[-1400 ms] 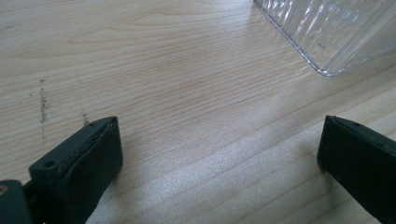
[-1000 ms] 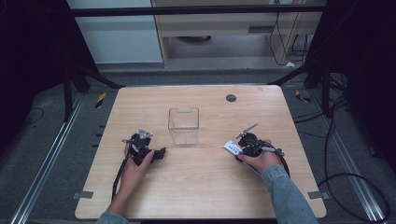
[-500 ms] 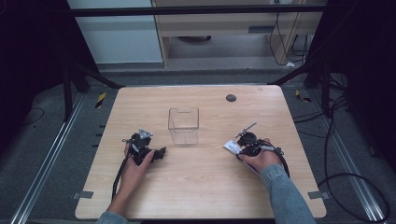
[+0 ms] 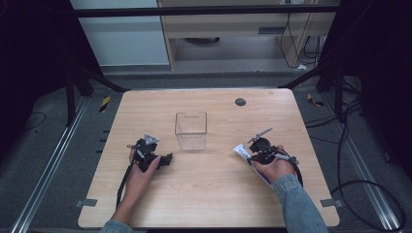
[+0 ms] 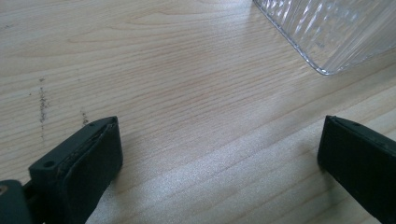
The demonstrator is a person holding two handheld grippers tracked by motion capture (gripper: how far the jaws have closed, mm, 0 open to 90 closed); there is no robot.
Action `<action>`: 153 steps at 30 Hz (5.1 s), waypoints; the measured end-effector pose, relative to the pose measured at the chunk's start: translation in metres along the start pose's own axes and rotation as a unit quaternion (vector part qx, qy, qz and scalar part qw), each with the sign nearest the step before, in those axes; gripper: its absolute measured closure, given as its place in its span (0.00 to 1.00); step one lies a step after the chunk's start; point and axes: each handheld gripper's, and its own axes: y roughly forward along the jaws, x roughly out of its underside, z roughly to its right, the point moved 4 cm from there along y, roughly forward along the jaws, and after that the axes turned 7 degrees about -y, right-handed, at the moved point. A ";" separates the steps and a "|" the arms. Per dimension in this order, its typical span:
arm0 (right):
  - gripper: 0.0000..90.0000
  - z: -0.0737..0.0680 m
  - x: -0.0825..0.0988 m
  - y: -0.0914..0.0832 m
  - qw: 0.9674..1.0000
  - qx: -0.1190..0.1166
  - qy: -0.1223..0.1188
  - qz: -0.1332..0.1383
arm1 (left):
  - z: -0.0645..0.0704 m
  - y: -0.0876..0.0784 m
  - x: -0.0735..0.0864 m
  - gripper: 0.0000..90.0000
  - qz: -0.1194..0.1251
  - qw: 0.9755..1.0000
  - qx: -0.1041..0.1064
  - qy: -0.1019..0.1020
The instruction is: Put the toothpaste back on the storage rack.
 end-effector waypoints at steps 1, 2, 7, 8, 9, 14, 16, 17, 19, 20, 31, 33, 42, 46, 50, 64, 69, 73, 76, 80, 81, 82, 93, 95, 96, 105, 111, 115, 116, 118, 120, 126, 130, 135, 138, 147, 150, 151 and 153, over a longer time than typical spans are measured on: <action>0.88 0.000 -0.001 -0.005 1.000 0.001 0.003 0.009 | 0.000 0.000 0.000 0.00 0.000 1.000 0.000 0.000; 0.88 0.000 -0.001 -0.005 1.000 0.001 0.003 0.009 | 0.000 0.000 0.000 0.00 0.000 1.000 0.000 0.000; 0.88 0.004 -0.010 -0.037 0.998 0.010 0.013 0.056 | 0.000 0.000 0.000 0.00 0.000 1.000 0.000 0.001; 0.88 0.006 -0.012 -0.043 0.998 0.014 0.014 0.064 | 0.000 0.000 0.000 0.00 0.000 1.000 0.000 0.000; 0.88 0.007 -0.015 -0.049 0.997 0.018 0.015 0.072 | 0.000 0.000 0.000 0.00 0.000 1.000 0.000 0.000; 0.88 0.009 -0.031 -0.072 0.993 0.031 0.013 0.110 | 0.000 0.000 0.000 0.00 0.001 1.000 0.000 0.000; 0.88 0.009 -0.038 -0.079 0.991 0.036 0.010 0.125 | 0.000 0.000 0.000 0.00 0.001 1.000 0.000 0.000; 0.88 0.008 -0.040 -0.081 0.991 0.038 0.009 0.129 | 0.000 0.000 0.000 0.00 0.001 1.000 0.000 -0.001; 0.88 0.008 -0.045 -0.085 0.989 0.042 0.009 0.140 | 0.000 0.000 0.000 0.00 0.001 1.000 0.000 0.000; 0.88 0.008 -0.047 -0.087 0.988 0.042 0.010 0.145 | 0.000 0.000 0.000 0.00 0.000 1.000 0.000 0.000; 0.88 0.008 -0.081 -0.102 0.980 0.048 0.012 0.193 | 0.000 0.001 -0.001 0.00 0.000 1.000 0.000 -0.001; 0.88 0.007 -0.087 -0.102 0.979 0.049 0.012 0.199 | 0.000 0.001 -0.001 0.00 0.000 1.000 0.000 -0.001; 0.88 0.003 -0.117 -0.105 0.971 0.050 0.014 0.235 | 0.000 0.002 -0.002 0.00 0.001 1.000 -0.001 -0.002; 0.88 0.003 -0.124 -0.102 0.969 0.046 0.016 0.242 | 0.000 0.003 -0.003 0.00 0.000 1.000 -0.003 -0.003; 0.88 0.003 -0.133 -0.097 0.968 0.043 0.019 0.247 | -0.001 0.003 -0.003 0.00 0.000 1.000 -0.003 -0.003; 0.88 -0.015 -0.159 -0.094 0.963 0.052 0.013 0.262 | -0.001 0.004 -0.004 0.00 0.001 1.000 -0.003 -0.004; 0.88 -0.021 -0.167 -0.095 0.963 0.054 0.008 0.264 | -0.001 0.004 -0.004 0.00 0.001 1.000 -0.003 -0.004; 0.88 -0.026 -0.177 -0.097 0.963 0.055 0.003 0.265 | -0.001 0.004 -0.004 0.00 0.002 1.000 -0.003 -0.004; 0.88 -0.030 -0.187 -0.098 0.962 0.055 -0.003 0.268 | -0.001 0.004 -0.004 0.00 0.002 1.000 -0.003 -0.005; 0.88 -0.034 -0.196 -0.098 0.961 0.057 -0.012 0.269 | -0.001 0.005 -0.004 0.00 0.002 1.000 -0.004 -0.005; 0.88 -0.037 -0.201 -0.097 0.961 0.057 -0.013 0.270 | -0.001 0.004 -0.004 0.00 0.002 1.000 -0.004 -0.005; 0.88 -0.038 -0.204 -0.096 0.961 0.057 -0.014 0.271 | -0.001 0.004 -0.004 0.00 0.002 1.000 -0.004 -0.005; 0.88 -0.047 -0.227 -0.087 0.958 0.059 -0.018 0.281 | -0.001 0.005 -0.005 0.00 0.003 1.000 -0.004 -0.005; 0.88 -0.050 -0.232 -0.087 0.956 0.059 -0.017 0.288 | -0.001 0.005 -0.005 0.00 0.003 1.000 -0.004 -0.005; 0.88 -0.050 -0.232 -0.087 0.956 0.059 -0.017 0.288 | -0.001 0.005 -0.005 0.00 0.003 1.000 -0.004 -0.005; 0.88 -0.053 -0.241 -0.081 0.952 0.054 -0.012 0.302 | -0.001 0.005 -0.006 0.00 0.002 1.000 -0.005 -0.005; 0.88 -0.058 -0.246 -0.076 0.949 0.051 -0.011 0.310 | -0.001 0.006 -0.006 0.00 0.002 1.000 -0.005 -0.005; 0.88 -0.062 -0.250 -0.071 0.948 0.050 -0.010 0.313 | -0.001 0.006 -0.006 0.00 0.002 1.000 -0.005 -0.005; 0.88 -0.062 -0.251 -0.070 0.948 0.050 -0.011 0.315 | -0.001 0.006 -0.006 0.00 0.002 1.000 -0.005 -0.005; 0.88 -0.064 -0.253 -0.067 0.948 0.048 -0.012 0.316 | -0.001 0.006 -0.006 0.00 0.002 1.000 -0.005 -0.005; 0.88 -0.064 -0.253 -0.066 0.947 0.047 -0.011 0.318 | -0.001 0.006 -0.006 0.00 0.002 1.000 -0.005 -0.005; 0.88 -0.065 -0.254 -0.058 0.946 0.047 -0.010 0.321 | -0.001 0.006 -0.006 0.00 0.002 1.000 -0.005 -0.005; 0.88 -0.067 -0.255 -0.054 0.946 0.046 -0.010 0.320 | -0.001 0.006 -0.006 0.00 0.002 1.000 -0.004 -0.005; 0.88 -0.069 -0.255 -0.048 0.947 0.043 -0.009 0.319 | -0.001 0.006 -0.006 0.00 0.002 1.000 -0.004 -0.005; 0.88 -0.070 -0.255 -0.044 0.948 0.039 -0.006 0.317 | -0.001 0.006 -0.006 0.00 0.002 1.000 -0.004 -0.005; 0.88 -0.071 -0.258 -0.033 0.947 0.035 -0.005 0.319 | -0.001 0.006 -0.006 0.00 0.001 1.000 -0.004 -0.005; 0.88 -0.071 -0.259 -0.030 0.948 0.031 -0.003 0.317 | -0.001 0.006 -0.006 0.00 0.002 1.000 -0.003 -0.005; 0.88 -0.070 -0.259 -0.030 0.948 0.032 -0.004 0.316 | -0.001 0.006 -0.006 0.00 0.001 1.000 -0.003 -0.004; 0.88 -0.069 -0.260 -0.030 0.948 0.031 -0.001 0.317 | -0.001 0.006 -0.006 0.00 0.001 1.000 -0.003 -0.003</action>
